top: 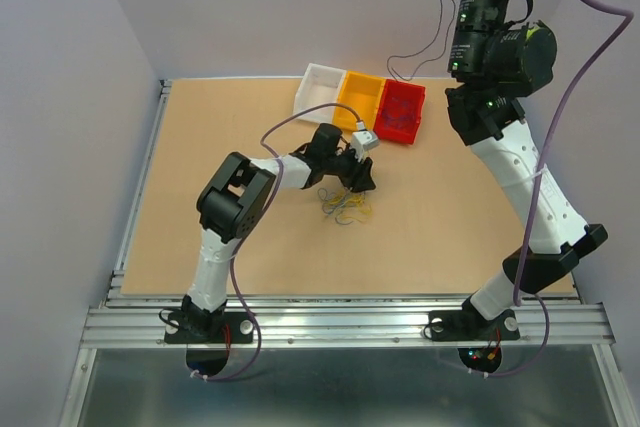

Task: Untangle the cables

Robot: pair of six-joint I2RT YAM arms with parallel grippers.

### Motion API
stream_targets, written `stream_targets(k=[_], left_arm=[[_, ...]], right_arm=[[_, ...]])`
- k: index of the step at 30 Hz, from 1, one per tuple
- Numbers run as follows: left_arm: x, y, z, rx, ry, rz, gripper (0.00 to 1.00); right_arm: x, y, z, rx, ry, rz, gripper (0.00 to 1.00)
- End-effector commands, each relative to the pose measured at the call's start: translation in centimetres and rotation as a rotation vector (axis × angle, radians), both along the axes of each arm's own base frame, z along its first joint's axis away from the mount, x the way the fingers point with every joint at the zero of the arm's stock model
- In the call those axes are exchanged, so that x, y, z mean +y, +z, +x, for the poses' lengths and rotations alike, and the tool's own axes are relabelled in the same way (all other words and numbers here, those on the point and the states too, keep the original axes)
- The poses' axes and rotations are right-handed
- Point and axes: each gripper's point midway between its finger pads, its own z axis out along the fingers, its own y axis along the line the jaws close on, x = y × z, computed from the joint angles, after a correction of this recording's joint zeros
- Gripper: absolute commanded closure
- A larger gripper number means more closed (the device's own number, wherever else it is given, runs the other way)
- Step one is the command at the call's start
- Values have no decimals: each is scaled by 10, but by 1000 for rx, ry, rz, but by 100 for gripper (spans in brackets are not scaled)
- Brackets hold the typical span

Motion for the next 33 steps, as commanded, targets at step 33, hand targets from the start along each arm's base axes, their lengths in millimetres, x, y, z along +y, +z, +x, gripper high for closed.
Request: stream_targets(k=[33], left_arm=[[152, 186, 46, -338, 380, -259, 29]], right_arm=[[-15, -112, 138, 199, -230, -124, 99]])
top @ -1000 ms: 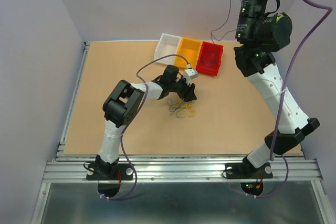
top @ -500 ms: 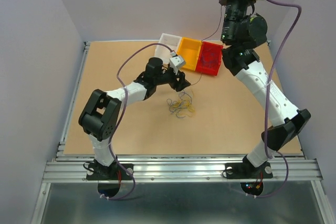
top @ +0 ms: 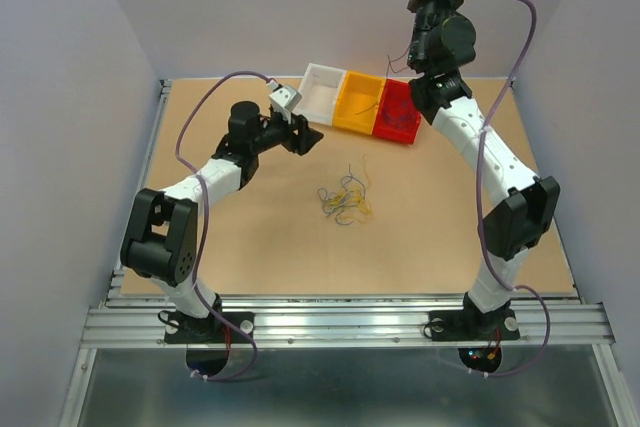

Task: Untangle the cables

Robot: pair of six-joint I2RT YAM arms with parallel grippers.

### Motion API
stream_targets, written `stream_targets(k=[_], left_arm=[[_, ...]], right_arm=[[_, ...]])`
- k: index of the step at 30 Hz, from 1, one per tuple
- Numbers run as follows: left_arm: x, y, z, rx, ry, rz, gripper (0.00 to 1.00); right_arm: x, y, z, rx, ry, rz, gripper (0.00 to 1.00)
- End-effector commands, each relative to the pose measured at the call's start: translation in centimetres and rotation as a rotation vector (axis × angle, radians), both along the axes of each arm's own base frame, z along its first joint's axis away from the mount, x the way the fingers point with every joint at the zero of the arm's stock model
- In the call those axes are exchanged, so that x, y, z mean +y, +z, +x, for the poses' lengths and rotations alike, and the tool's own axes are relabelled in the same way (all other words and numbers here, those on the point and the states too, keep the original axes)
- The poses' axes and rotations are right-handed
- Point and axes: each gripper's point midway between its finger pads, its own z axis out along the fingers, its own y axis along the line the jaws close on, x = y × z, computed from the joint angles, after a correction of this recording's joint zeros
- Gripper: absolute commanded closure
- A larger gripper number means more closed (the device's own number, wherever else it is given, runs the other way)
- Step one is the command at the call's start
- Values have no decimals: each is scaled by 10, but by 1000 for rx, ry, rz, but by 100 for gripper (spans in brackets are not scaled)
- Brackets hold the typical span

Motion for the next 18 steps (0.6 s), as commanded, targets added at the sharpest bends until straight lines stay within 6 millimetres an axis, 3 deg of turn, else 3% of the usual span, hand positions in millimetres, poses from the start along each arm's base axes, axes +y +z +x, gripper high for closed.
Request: stream_targets(k=[1, 5, 9, 18], left_arm=[[2, 40, -7, -107, -19, -51, 29], [2, 39, -6, -105, -19, -50, 29], [3, 34, -5, -96, -19, -48, 29], [2, 33, -3, -93, -20, -47, 29]], right_arm=[[-11, 4, 18, -33, -13, 34, 99], [-23, -7, 36, -15, -41, 54, 99], [-48, -2, 39, -37, -60, 98, 99], [-63, 44, 5, -135, -38, 129, 99]])
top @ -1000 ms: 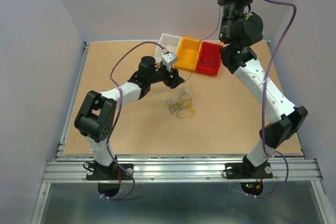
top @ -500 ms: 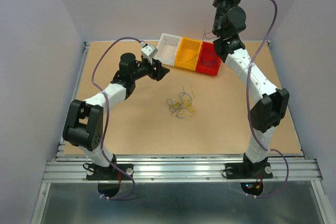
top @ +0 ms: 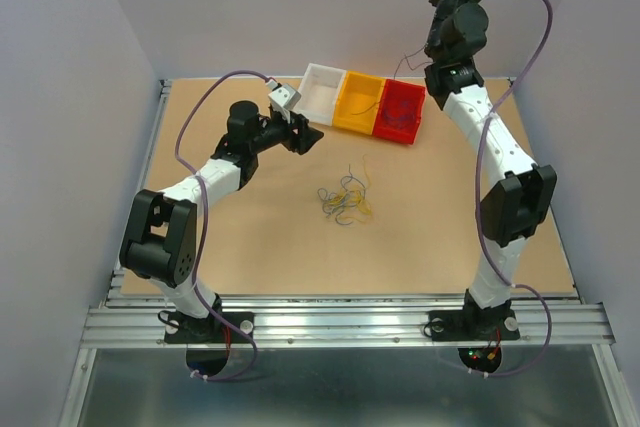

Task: Untangle the cables

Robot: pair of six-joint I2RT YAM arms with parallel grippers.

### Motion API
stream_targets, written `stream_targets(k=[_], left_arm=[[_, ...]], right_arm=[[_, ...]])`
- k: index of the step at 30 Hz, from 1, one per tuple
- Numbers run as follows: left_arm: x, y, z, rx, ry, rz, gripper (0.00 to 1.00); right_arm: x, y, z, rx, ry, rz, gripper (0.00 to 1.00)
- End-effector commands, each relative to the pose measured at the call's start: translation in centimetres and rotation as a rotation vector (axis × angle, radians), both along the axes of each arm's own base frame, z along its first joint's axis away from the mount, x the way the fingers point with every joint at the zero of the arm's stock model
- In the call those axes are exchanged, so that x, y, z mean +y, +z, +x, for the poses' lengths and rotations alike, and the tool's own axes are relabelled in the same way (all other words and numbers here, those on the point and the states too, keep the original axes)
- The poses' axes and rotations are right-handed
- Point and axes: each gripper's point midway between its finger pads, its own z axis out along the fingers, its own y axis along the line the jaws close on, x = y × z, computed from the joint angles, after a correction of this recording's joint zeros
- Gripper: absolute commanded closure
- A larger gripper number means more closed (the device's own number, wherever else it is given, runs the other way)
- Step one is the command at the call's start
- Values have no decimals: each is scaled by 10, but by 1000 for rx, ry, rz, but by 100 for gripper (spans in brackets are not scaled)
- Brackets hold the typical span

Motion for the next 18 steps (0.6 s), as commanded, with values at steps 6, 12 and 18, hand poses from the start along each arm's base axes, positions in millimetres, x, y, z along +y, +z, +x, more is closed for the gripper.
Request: stream_targets(k=[6, 12, 18], left_arm=[[1, 22, -2, -65, -12, -29, 29], [0, 21, -3, -64, -17, -28, 29], [0, 21, -3, -63, -21, -30, 29]], right_arm=[[-14, 125, -81, -286, 64, 91, 99], [-14, 123, -74, -275, 41, 70, 99], [-14, 110, -63, -242, 19, 57, 99]])
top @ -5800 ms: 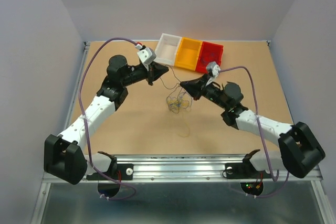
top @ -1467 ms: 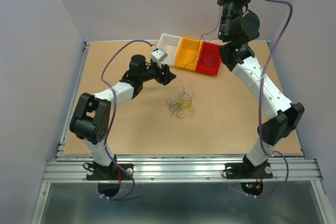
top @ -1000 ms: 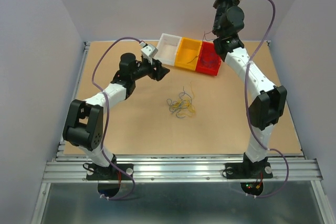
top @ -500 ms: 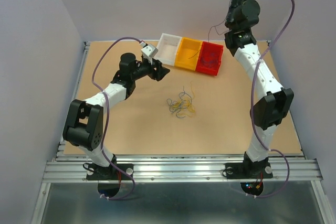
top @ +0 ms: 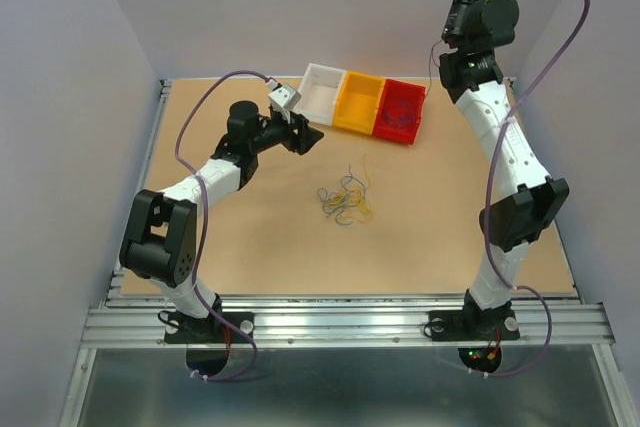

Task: Untangle the cables

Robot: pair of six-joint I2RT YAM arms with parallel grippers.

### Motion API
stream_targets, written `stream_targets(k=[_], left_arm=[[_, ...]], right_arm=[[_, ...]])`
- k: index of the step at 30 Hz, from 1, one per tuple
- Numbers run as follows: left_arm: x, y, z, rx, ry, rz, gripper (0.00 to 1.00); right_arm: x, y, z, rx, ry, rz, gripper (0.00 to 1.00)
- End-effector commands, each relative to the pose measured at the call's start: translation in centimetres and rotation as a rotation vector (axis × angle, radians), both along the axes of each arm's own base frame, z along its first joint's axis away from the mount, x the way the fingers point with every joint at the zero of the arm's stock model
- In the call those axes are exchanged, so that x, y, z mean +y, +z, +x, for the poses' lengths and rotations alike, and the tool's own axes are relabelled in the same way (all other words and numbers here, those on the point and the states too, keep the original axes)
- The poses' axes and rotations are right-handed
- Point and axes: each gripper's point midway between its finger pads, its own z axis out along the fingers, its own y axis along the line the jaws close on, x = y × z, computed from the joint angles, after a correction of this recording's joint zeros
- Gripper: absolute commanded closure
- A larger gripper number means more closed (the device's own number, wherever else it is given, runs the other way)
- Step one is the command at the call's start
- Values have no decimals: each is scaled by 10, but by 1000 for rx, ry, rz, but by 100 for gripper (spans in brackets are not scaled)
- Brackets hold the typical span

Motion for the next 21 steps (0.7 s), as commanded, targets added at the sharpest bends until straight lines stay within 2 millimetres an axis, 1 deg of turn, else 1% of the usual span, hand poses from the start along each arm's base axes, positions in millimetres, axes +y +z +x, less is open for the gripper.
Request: stream_targets(k=[1, 8, 11, 12, 15, 17, 18, 19, 21], left_arm=[[0, 21, -2, -66, -17, -29, 29], [0, 22, -4, -68, -23, -31, 29], [-1, 21, -5, -66, -27, -31, 29], [-1, 21, -5, -68, -29, -31, 29], [-2, 21, -6, -66, -44, -32, 29], [-3, 21, -7, -66, -47, -33, 29], [-3, 21, -7, -63, -49, -33, 29], [-2, 22, -7, -66, -47, -34, 29], [-3, 22, -7, -67, -49, -33, 29]], right_arm=[[-1, 8, -4, -22, -7, 5, 99], [-1, -8, 15, -3, 4, 7, 99], [-2, -18, 23, 6, 17, 14, 99], [-3, -25, 27, 14, 16, 12, 99], [-4, -36, 35, 18, 29, 15, 99], [-2, -51, 43, 42, 39, 0, 99], [-2, -55, 45, 40, 40, -2, 99], [0, -67, 52, 64, 41, -9, 99], [1, -76, 55, 75, 43, -14, 99]])
